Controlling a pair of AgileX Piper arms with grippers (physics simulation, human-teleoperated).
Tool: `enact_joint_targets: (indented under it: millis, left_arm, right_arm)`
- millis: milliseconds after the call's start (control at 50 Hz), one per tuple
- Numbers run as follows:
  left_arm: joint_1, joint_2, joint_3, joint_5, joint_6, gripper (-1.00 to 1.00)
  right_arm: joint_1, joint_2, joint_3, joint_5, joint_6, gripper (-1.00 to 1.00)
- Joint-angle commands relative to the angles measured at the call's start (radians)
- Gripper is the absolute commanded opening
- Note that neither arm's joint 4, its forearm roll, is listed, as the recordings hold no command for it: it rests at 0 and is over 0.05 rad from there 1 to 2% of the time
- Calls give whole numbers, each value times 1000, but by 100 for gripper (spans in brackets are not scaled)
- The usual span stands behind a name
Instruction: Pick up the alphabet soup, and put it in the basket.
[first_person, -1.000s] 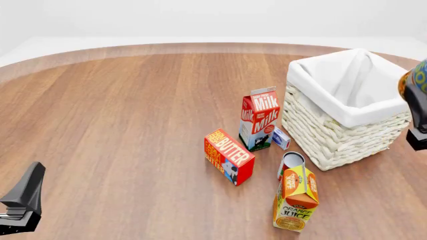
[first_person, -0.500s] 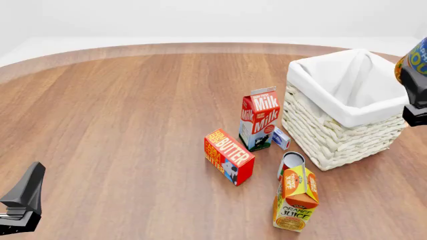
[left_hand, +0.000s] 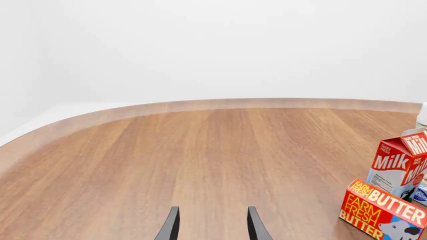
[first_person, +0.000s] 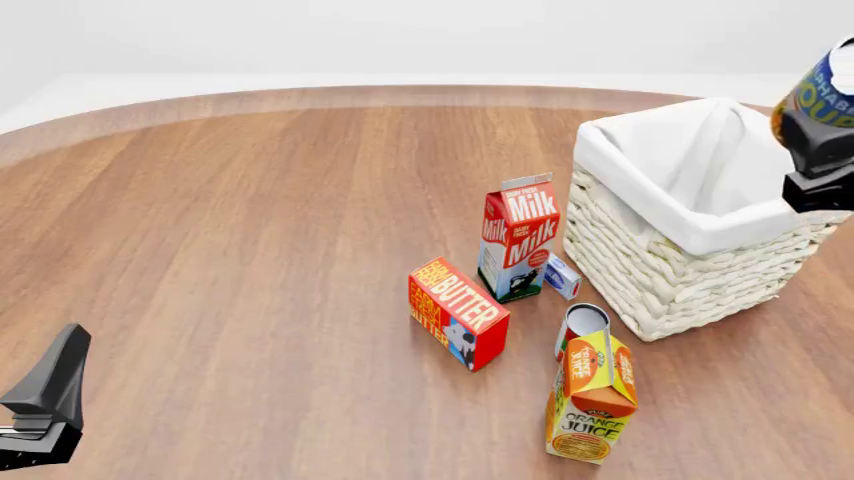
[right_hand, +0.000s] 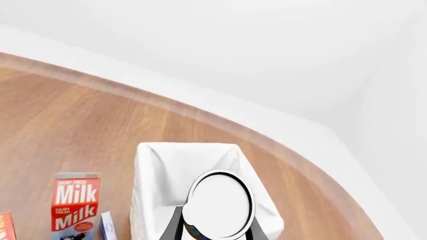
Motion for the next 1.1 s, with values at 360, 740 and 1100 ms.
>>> enact_joint_targets:
  millis: [360, 740, 1100]
  left_arm:
    - [0, 0, 0, 0, 0, 100]
    - [0, 0, 0, 0, 0, 100]
    - [0, 0, 0, 0, 0, 100]
  right_arm:
    - [-12, 164, -64, -84, 34, -100]
    - [-4, 274, -124, -101, 28, -100]
    - [3, 362, -196, -69, 16, -100]
